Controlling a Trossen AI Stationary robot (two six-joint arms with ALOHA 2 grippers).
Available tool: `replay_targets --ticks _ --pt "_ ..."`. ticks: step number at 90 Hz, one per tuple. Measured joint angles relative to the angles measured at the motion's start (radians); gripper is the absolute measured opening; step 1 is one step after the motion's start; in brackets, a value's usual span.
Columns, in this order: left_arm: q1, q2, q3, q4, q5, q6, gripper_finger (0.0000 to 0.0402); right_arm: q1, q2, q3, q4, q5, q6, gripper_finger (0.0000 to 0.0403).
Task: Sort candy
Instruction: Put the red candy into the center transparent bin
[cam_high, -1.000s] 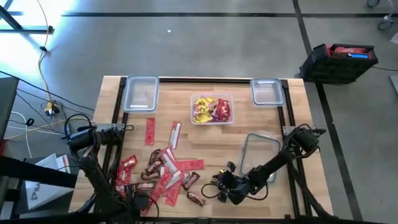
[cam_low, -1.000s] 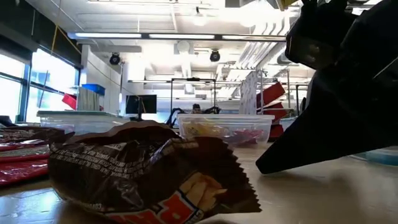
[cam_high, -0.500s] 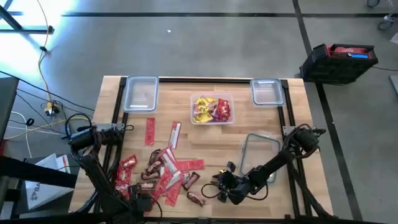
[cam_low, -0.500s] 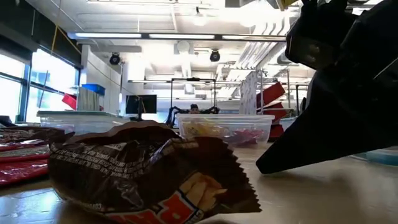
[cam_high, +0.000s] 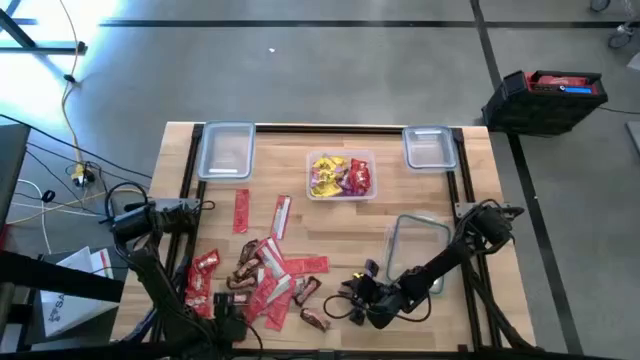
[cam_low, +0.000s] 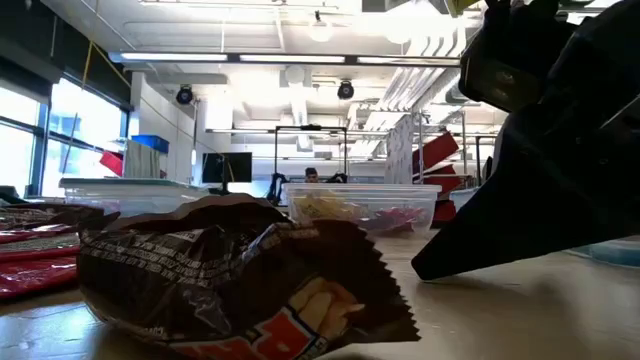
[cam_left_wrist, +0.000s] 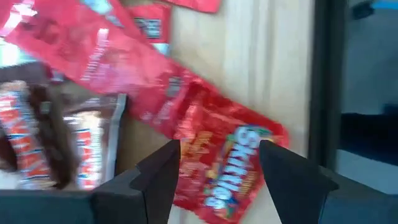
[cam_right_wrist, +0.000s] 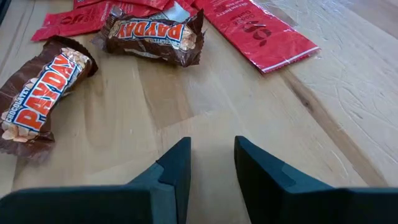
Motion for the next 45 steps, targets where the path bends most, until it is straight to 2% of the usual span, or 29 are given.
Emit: replay_targets --ticks 20,45 --pt "0.000 0.001 -0.042 0.012 -0.019 0.007 0.0203 0.000 0.000 0.000 0.000 0.000 0.000 0.0094" --pt "0.000 -0.006 -0.144 0.151 0.012 -0.011 0.0203 0.000 0.000 0.000 0.000 0.000 0.000 0.0094"
